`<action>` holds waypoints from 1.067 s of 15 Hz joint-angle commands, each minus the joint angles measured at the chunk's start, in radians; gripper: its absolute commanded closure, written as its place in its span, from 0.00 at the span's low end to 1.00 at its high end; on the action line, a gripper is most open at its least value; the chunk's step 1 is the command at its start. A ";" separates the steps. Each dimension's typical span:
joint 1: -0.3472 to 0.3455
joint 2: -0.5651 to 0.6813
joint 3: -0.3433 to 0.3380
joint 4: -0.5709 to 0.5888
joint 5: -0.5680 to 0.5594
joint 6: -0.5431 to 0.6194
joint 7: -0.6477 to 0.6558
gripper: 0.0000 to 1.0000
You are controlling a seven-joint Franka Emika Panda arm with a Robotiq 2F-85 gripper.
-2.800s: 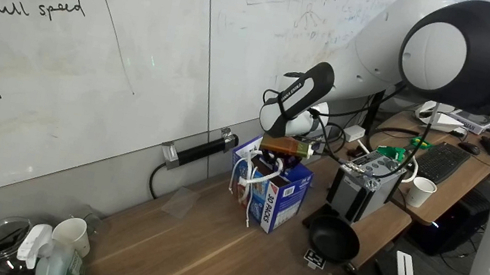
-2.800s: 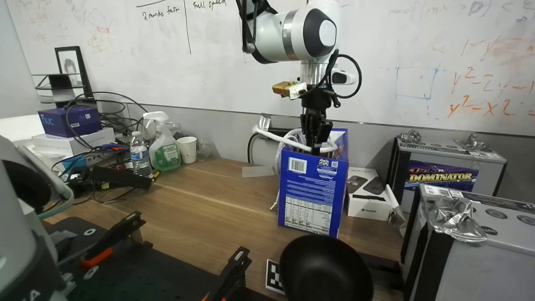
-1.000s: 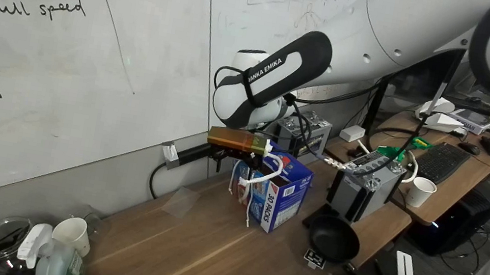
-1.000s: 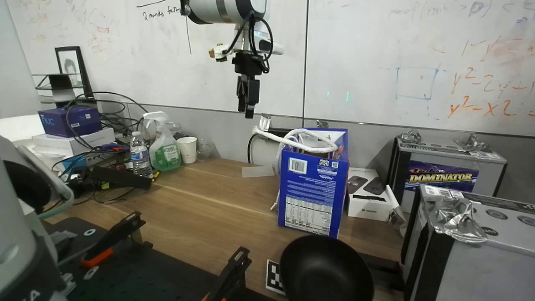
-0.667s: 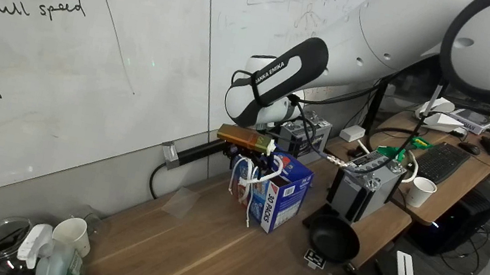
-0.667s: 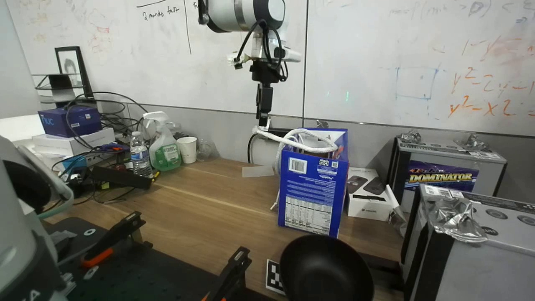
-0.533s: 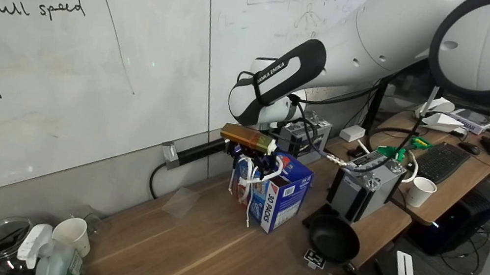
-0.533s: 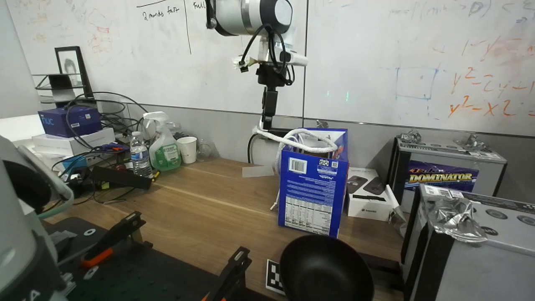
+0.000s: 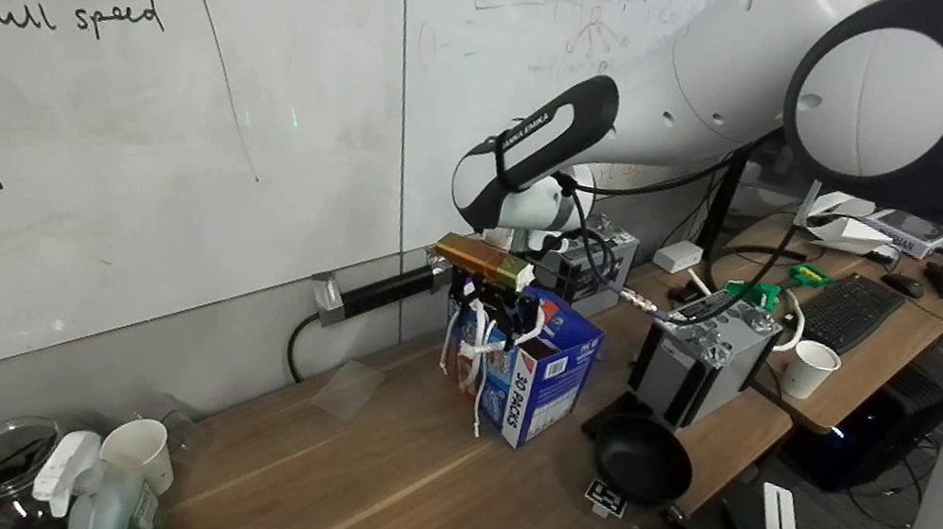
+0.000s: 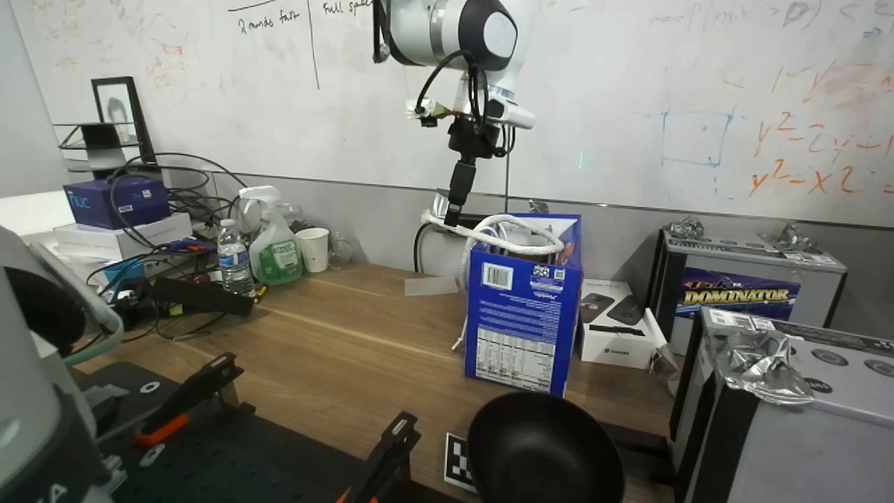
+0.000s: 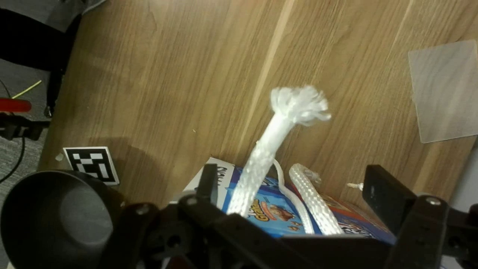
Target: Put the string in blue box
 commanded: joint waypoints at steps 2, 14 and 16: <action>-0.012 0.028 0.004 0.061 0.056 -0.093 0.006 0.00; -0.003 0.074 -0.009 0.082 0.020 -0.057 -0.032 0.00; -0.001 0.089 -0.012 0.088 0.007 -0.029 -0.042 0.00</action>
